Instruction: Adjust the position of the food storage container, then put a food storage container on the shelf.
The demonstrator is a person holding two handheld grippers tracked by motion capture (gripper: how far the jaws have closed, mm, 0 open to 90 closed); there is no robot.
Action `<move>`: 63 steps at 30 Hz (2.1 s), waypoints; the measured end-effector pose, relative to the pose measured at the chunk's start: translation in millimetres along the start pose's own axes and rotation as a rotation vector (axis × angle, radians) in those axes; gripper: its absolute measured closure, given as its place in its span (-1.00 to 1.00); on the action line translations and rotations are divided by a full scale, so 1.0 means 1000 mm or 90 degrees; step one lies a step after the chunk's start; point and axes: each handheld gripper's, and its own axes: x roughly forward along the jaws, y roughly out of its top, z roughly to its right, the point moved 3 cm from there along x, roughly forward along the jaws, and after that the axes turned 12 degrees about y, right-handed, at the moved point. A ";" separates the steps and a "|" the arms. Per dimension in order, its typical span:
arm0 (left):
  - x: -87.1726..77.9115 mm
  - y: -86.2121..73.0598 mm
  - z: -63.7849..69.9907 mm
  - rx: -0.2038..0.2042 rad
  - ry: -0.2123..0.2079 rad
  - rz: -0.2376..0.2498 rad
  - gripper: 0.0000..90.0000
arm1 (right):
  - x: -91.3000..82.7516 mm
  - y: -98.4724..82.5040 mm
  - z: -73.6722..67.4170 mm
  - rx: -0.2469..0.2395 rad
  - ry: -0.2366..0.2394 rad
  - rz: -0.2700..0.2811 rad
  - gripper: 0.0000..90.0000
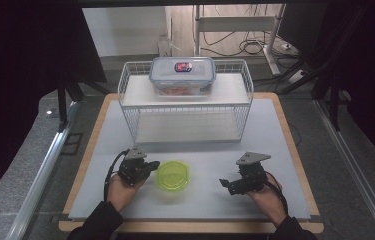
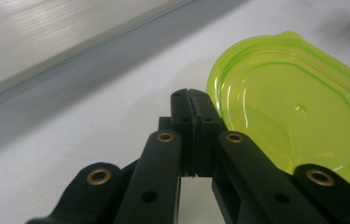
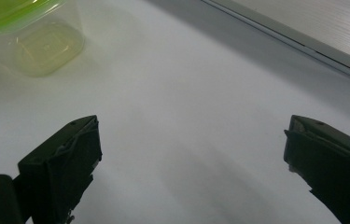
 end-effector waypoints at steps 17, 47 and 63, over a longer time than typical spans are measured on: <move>-0.008 -0.017 0.028 0.035 -0.024 -0.045 0.97 | 0.002 -0.002 0.001 0.009 0.007 -0.010 -0.91; -0.023 -0.032 -0.001 0.022 0.059 0.002 -0.56 | 0.004 0.001 -0.006 0.033 0.032 -0.008 -0.99; -0.041 -0.047 -0.003 0.020 0.054 0.032 -0.78 | 0.000 0.017 -0.021 0.047 0.079 0.013 -0.49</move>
